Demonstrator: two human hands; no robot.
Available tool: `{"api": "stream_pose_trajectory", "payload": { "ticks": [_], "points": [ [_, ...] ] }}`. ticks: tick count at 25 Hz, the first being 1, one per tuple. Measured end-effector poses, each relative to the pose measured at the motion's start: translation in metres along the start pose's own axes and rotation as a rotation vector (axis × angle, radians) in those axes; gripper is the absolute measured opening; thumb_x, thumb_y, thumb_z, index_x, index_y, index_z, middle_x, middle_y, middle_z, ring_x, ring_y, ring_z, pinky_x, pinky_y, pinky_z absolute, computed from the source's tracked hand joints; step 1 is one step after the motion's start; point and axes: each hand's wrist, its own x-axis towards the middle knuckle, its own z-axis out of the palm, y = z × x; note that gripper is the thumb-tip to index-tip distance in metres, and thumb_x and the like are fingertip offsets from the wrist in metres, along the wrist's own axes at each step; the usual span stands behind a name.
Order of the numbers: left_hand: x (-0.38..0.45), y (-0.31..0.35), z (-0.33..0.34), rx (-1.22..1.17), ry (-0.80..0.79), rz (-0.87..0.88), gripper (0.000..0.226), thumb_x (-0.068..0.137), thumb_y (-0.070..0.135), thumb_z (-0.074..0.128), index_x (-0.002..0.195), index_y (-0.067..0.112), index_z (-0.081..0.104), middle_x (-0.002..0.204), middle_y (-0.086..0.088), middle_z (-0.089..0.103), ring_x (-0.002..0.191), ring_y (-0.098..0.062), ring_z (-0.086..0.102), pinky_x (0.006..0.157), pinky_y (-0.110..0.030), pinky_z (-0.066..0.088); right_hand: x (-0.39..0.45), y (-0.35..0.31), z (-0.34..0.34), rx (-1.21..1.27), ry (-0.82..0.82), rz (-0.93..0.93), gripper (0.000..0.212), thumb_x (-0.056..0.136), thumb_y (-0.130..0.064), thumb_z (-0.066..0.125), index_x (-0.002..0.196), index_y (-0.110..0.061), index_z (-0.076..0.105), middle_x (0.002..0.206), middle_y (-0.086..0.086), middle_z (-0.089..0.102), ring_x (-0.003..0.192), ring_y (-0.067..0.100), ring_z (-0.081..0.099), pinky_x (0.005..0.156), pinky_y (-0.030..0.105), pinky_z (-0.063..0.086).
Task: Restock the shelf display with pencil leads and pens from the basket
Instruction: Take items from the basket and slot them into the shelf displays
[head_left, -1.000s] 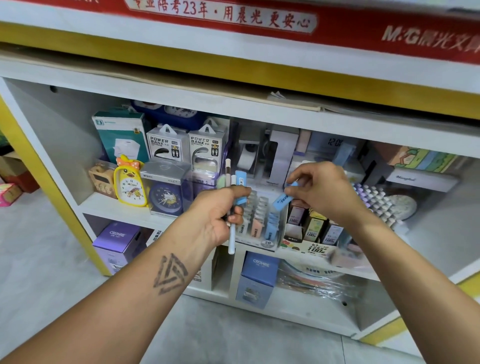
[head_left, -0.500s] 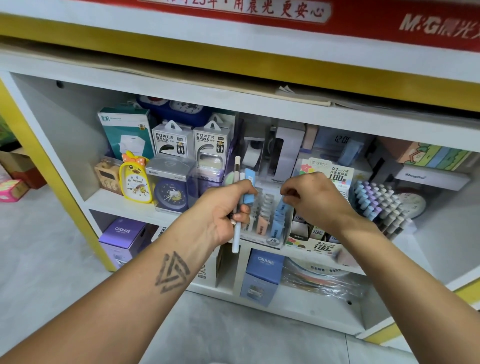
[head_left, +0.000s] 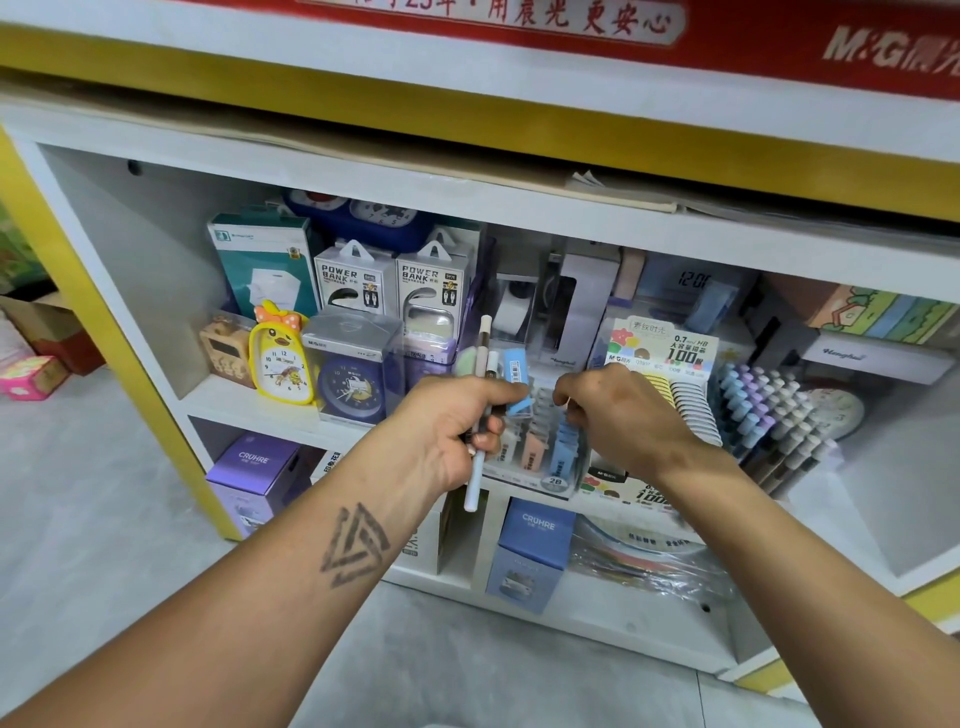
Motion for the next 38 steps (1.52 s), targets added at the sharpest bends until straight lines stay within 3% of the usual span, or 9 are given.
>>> {"api": "stream_pose_trajectory", "payload": {
  "ticks": [5, 7, 9, 12, 22, 26, 28, 33, 38],
  "points": [
    [0.0, 0.0, 0.003, -0.02, 0.025, 0.022, 0.013, 0.085, -0.003, 0.067, 0.098, -0.002, 0.064, 0.061, -0.006, 0.054, 0.035, -0.006, 0.036, 0.028, -0.015, 0.024, 0.004, -0.007, 0.002, 0.027, -0.048, 0.126, 0.027, 0.087, 0.005, 0.051, 0.097, -0.01, 0.071, 0.097, 0.006, 0.071, 0.089, 0.023, 0.066, 0.079, 0.028, 0.056],
    [0.0, 0.0, 0.006, -0.043, 0.027, 0.038, 0.015, 0.084, -0.003, 0.068, 0.099, -0.002, 0.065, 0.062, -0.006, 0.054, 0.034, -0.006, 0.036, 0.029, -0.015, 0.023, 0.008, -0.009, -0.011, 0.495, -0.038, 0.292, 0.03, 0.091, 0.003, 0.052, 0.105, -0.015, 0.071, 0.099, -0.001, 0.075, 0.087, 0.012, 0.07, 0.076, 0.015, 0.051],
    [0.0, 0.0, 0.008, -0.061, 0.03, 0.061, 0.024, 0.084, -0.002, 0.069, 0.107, -0.003, 0.066, 0.064, -0.006, 0.055, 0.035, -0.005, 0.035, 0.029, -0.014, 0.022, 0.006, -0.012, -0.026, 1.138, -0.153, 0.387, 0.028, 0.089, 0.004, 0.058, 0.11, -0.013, 0.064, 0.096, 0.006, 0.078, 0.085, 0.02, 0.075, 0.066, 0.025, 0.055],
    [-0.001, -0.003, 0.014, -0.092, 0.031, 0.089, 0.031, 0.082, -0.001, 0.071, 0.113, -0.005, 0.065, 0.059, -0.005, 0.057, 0.035, -0.005, 0.036, 0.03, -0.013, 0.022, -0.001, -0.019, -0.029, 1.37, -0.198, 0.369, 0.033, 0.087, 0.0, 0.072, 0.116, -0.006, 0.058, 0.096, 0.016, 0.076, 0.089, 0.031, 0.075, 0.069, 0.03, 0.061],
    [0.002, 0.002, 0.007, -0.161, 0.018, 0.0, 0.006, 0.089, 0.002, 0.065, 0.084, 0.003, 0.061, 0.067, -0.008, 0.056, 0.035, -0.005, 0.036, 0.027, -0.015, 0.023, -0.005, 0.004, -0.037, 1.183, 0.056, 0.42, 0.012, 0.095, 0.0, 0.061, 0.098, -0.006, 0.071, 0.096, 0.016, 0.072, 0.07, 0.03, 0.075, 0.06, 0.026, 0.06],
    [0.004, -0.001, 0.009, -0.147, 0.039, 0.0, 0.009, 0.087, 0.0, 0.065, 0.085, 0.005, 0.059, 0.07, -0.009, 0.055, 0.034, -0.005, 0.036, 0.027, -0.015, 0.023, -0.008, 0.015, -0.037, 1.102, 0.118, 0.339, 0.005, 0.085, -0.005, 0.076, 0.087, -0.009, 0.076, 0.092, 0.014, 0.075, 0.081, 0.026, 0.076, 0.077, 0.032, 0.061],
    [0.005, -0.005, 0.011, -0.131, 0.04, 0.0, 0.01, 0.087, 0.0, 0.065, 0.084, 0.006, 0.058, 0.071, -0.009, 0.055, 0.034, -0.005, 0.036, 0.028, -0.015, 0.023, -0.006, 0.022, -0.037, 0.966, 0.127, 0.33, 0.004, 0.085, -0.012, 0.078, 0.082, -0.015, 0.076, 0.084, 0.006, 0.076, 0.079, 0.018, 0.074, 0.078, 0.034, 0.059],
    [0.005, -0.011, 0.014, -0.107, 0.005, -0.04, 0.008, 0.087, 0.0, 0.065, 0.085, 0.006, 0.06, 0.067, -0.009, 0.054, 0.033, -0.006, 0.036, 0.027, -0.014, 0.022, 0.0, 0.033, -0.034, 0.344, 0.208, 0.282, 0.022, 0.083, -0.008, 0.076, 0.094, -0.027, 0.072, 0.083, -0.011, 0.067, 0.08, 0.004, 0.065, 0.061, 0.006, 0.047],
    [-0.002, -0.008, 0.014, -0.112, -0.071, -0.082, 0.006, 0.088, 0.01, 0.065, 0.087, 0.005, 0.062, 0.064, -0.007, 0.055, 0.035, -0.007, 0.037, 0.028, -0.015, 0.023, 0.0, 0.025, -0.026, 0.11, 0.229, 0.078, 0.018, 0.085, -0.005, 0.071, 0.097, -0.018, 0.073, 0.086, -0.001, 0.07, 0.081, 0.019, 0.063, 0.075, 0.037, 0.054]
  ]
}}
